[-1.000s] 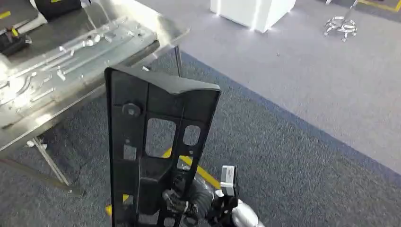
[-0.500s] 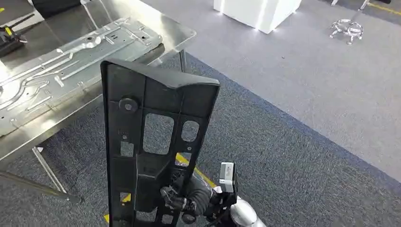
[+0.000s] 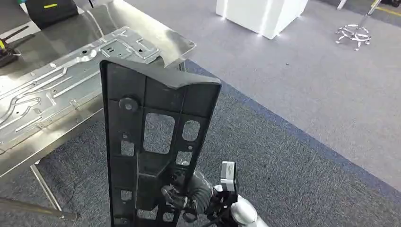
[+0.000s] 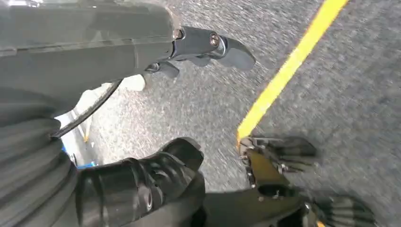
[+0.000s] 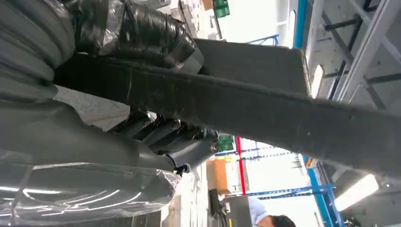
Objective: Take the parts from the cabinet and place them on the table.
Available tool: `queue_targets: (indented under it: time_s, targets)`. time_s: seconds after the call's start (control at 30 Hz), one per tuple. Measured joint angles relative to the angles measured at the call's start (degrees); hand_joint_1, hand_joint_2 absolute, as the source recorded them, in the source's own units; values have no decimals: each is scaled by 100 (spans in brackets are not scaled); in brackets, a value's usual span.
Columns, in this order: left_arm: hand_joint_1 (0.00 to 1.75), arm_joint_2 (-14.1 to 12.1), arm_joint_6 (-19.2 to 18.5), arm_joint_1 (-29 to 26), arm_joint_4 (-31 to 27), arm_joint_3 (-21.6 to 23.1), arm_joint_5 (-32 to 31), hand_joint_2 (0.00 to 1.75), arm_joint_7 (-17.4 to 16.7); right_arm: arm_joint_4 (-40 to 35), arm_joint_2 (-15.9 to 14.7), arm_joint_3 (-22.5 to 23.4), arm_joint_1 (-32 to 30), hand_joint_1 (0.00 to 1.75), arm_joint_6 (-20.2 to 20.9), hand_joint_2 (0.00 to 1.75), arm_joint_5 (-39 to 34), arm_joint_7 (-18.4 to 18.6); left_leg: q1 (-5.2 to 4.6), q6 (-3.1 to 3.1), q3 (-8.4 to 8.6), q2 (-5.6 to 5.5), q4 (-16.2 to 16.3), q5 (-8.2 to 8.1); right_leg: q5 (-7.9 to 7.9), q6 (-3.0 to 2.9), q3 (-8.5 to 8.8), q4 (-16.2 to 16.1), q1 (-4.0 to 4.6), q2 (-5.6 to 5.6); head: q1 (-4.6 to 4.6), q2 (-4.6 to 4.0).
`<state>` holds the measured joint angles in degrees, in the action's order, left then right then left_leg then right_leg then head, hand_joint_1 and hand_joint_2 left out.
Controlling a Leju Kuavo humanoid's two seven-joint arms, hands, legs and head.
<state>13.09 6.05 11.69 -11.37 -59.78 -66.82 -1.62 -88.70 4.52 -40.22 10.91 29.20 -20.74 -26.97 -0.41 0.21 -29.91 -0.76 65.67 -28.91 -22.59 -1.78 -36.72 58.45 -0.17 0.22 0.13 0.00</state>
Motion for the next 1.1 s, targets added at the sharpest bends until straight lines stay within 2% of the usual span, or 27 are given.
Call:
queue_targets:
  time_s: [0.03, 0.1, 0.13, 0.17, 0.2, 0.27, 0.3, 0.33, 0.37, 0.4, 0.43, 0.47, 0.5, 0.53, 0.6, 0.63, 0.67, 0.7, 0.77, 0.8, 0.83, 0.93, 1.0, 1.03, 1.1]
  targets:
    - [0, 0, 2, 3, 0, 2, -2, 175, 0, 0, 2, 0, 3, 164, 11, 175, 0, 0, 15, -31, -244, 4, 339, -78, -34, -22, 61, -27, 1, -5, -2, 0]
    - [0, 0, 2, -4, 0, 2, -2, 175, 9, 0, 0, 0, 2, 164, 24, 175, 0, 0, 59, -95, -660, 18, 780, -596, -135, -23, 168, -41, 0, 0, 0, 0]
    - [0, 0, 2, -9, 0, 2, -2, 175, 9, 2, 0, 0, 3, 164, 26, 175, 0, 0, 86, -117, -801, 30, 821, -800, -188, -21, 223, -38, -1, 14, -4, 0]
    - [0, -2, 7, -9, 0, 2, -2, 175, 9, 2, 0, 0, 2, 164, 33, 175, -2, 0, 107, -128, -854, 35, 706, -781, -238, -15, 281, -30, -1, 23, -2, 0]
    - [0, -2, 9, -9, 0, 2, -2, 175, 9, 2, 0, 0, 2, 164, 37, 175, -2, 0, 120, -153, -815, 37, 428, -562, -287, -3, 342, -23, -3, 31, -2, 0]
    - [0, -2, 11, -7, 0, 2, -2, 175, 9, 2, 2, 0, 3, 164, 39, 175, -7, 0, 130, -159, -539, 45, -525, 310, -391, 36, 476, -9, -8, 30, -2, 0]
    - [0, -4, 13, -15, 0, 0, -2, 175, 9, 4, 2, 0, 3, 164, 44, 175, -11, 0, 118, -116, -493, 47, -750, 531, -432, 66, 502, -13, -10, 25, 7, 0]
    - [0, -7, 13, 7, 0, 2, -2, 175, 9, 4, 0, 0, 5, 164, 46, 175, -13, 0, 63, -81, -547, 60, -796, 335, -437, 92, 505, -10, -4, 34, 0, 0]
    - [0, -7, 15, 12, 0, 2, -2, 175, 13, 2, 2, 0, 13, 164, 46, 175, -15, 0, 54, -21, -517, 53, -777, 462, -460, 137, 482, -8, -4, 30, -2, 0]
    - [0, -11, 20, 6, 0, 0, 0, 175, 11, 2, 2, -2, 8, 164, 48, 175, -15, 0, 48, 20, -522, 43, -763, 512, -478, 173, 501, -16, -7, 27, 0, 0]
    - [0, -11, 22, 1, 0, 0, -2, 175, 15, 2, 2, -2, 12, 164, 48, 175, -15, -2, 46, 46, -513, 38, -783, 523, -482, 197, 519, -31, -6, 23, 0, 0]
    - [0, -11, 22, 6, 0, 0, 0, 175, 15, -2, 2, 0, 16, 164, 46, 175, -15, 0, 113, 100, -457, 43, -864, 564, -528, 235, 523, -4, 9, 18, -2, 0]
    - [0, -9, 22, 10, 0, 2, 0, 175, 17, -2, 0, 0, 18, 164, 46, 175, -15, -2, 97, 118, -432, 52, -889, 560, -618, 243, 476, 127, -10, 9, 2, 0]
    - [0, -9, 24, 22, 0, 0, 0, 175, 22, -2, 0, -2, 31, 164, 48, 175, -17, -7, 96, 160, -431, 57, -886, 548, -832, 247, 288, 491, -5, 9, 0, 0]
    - [0, -9, 26, 28, 0, 0, -2, 175, 26, 2, -11, 0, 11, 164, 46, 175, -17, -7, 73, 195, -432, 59, -879, 518, -1212, 266, -220, 1418, -17, 8, 0, 0]
    - [0, -11, 26, 25, 0, 0, 0, 175, 35, 2, -22, -2, 4, 164, 46, 175, -17, -7, 66, 197, -432, 57, -869, 507, -1263, 273, -427, 1744, -20, 7, 2, 0]
    - [0, -11, 26, 24, 0, 0, 0, 175, 42, 2, -28, -2, 0, 164, 46, 175, -17, -7, 64, 200, -425, 51, -863, 478, -1169, 274, -494, 1782, -22, 6, 0, 0]
    - [0, -11, 26, 25, 0, 0, 0, 175, 50, 2, -28, -2, 1, 164, 46, 175, -17, -9, 64, 189, -410, 44, -850, 444, -945, 272, -422, 1549, -23, 6, 2, 0]
    - [0, -9, 26, 24, 0, 0, 0, 175, 57, 2, -28, -2, 5, 164, 46, 175, -17, -13, 65, 159, -357, 36, -794, 373, -364, 252, 48, 513, -27, -2, 2, 0]
    - [0, -7, 26, 23, 0, 0, 0, 175, 59, 2, -28, -2, 11, 164, 46, 175, -17, -15, 65, 134, -355, 37, -755, 334, -338, 231, 197, 166, -24, -17, 4, 0]
    - [0, -9, 26, 32, 0, 0, 0, 175, 59, 2, -26, -2, 14, 164, 46, 175, -17, -15, 20, 91, -375, 29, -700, 290, -397, 215, 230, 126, 3, -15, 2, 0]
    - [0, -9, 35, 34, 0, 0, 2, 175, 59, 0, -28, -2, 15, 164, 46, 175, -22, -22, 38, 12, -336, 37, -745, 261, -423, 128, 232, 137, 21, 19, 2, 0]
    - [0, -9, 44, 38, 0, 0, 4, 175, 61, -2, -20, -2, 14, 164, 46, 175, -20, -24, 54, -60, -332, 43, -598, 172, -425, 63, 343, 73, -25, 12, 3, 0]
    - [0, -9, 46, 44, 0, 0, 4, 175, 61, -2, -13, 0, 24, 164, 46, 175, -22, -28, 57, -83, -471, 44, -320, 32, -449, 26, 376, 72, -27, 1, -7, 0]
    - [0, -9, 46, 39, 0, 0, 9, 175, 63, 0, -11, 0, 21, 164, 48, 175, -24, -31, 74, -122, -1000, 45, 632, -360, -508, -1, 426, 73, -12, -11, -2, 0]
